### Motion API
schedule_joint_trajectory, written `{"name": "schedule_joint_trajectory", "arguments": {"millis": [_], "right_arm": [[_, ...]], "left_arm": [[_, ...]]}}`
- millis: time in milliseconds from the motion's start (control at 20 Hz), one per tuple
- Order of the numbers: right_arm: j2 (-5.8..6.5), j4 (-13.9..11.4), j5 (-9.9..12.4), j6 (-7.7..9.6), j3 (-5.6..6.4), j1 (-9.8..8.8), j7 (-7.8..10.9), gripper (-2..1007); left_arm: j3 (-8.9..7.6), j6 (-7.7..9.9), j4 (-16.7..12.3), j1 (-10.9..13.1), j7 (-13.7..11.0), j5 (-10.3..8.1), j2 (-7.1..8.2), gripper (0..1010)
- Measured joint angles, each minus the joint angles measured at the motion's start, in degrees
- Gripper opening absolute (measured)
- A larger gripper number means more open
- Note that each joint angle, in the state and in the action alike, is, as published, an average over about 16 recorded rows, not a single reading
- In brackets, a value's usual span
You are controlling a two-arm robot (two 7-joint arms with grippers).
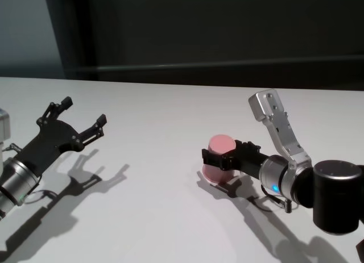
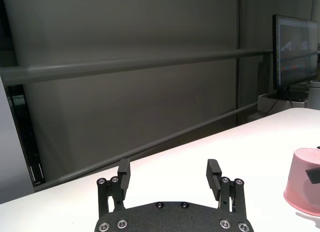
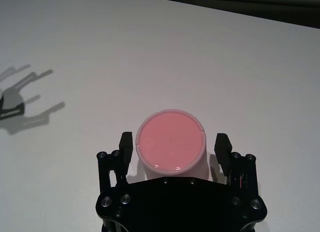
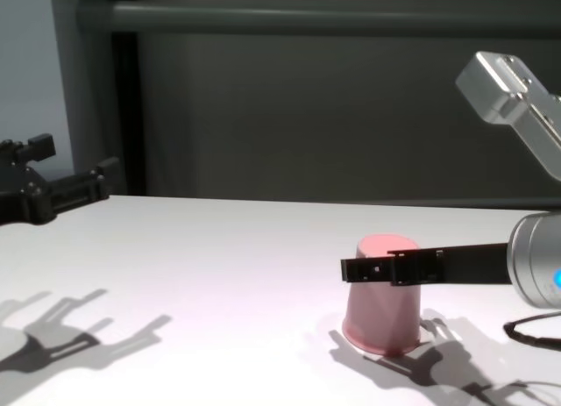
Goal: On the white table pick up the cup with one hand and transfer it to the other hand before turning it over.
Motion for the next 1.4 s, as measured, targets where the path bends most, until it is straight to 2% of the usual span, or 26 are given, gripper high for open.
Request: {"name": "schedule_joint_trajectory", "arguments": {"millis": [500, 900, 1150, 1400], "right_arm": [[-0.04, -0.69, -0.68, -0.66, 0.17, -0.02, 0.1, 1002], [-0.3, -2.63, -2.17, -1.89, 1.24, -0.15, 0.48, 1002], [-0.38, -4.03, -2.87, -3.67, 2.47, -0.3, 1.72, 1002], [-0.02, -5.02, -3.35, -6.79, 3.92, -0.63, 3.92, 1002]], "left_arm": [[0.0, 0.0, 0.0, 0.0, 0.0, 0.0, 0.0, 1001], [0.0, 0.0, 0.0, 0.0, 0.0, 0.0, 0.0, 1001], [0.0, 0.0, 0.0, 0.0, 0.0, 0.0, 0.0, 1001], [0.0, 0.0, 0.0, 0.0, 0.0, 0.0, 0.0, 1001]]}}
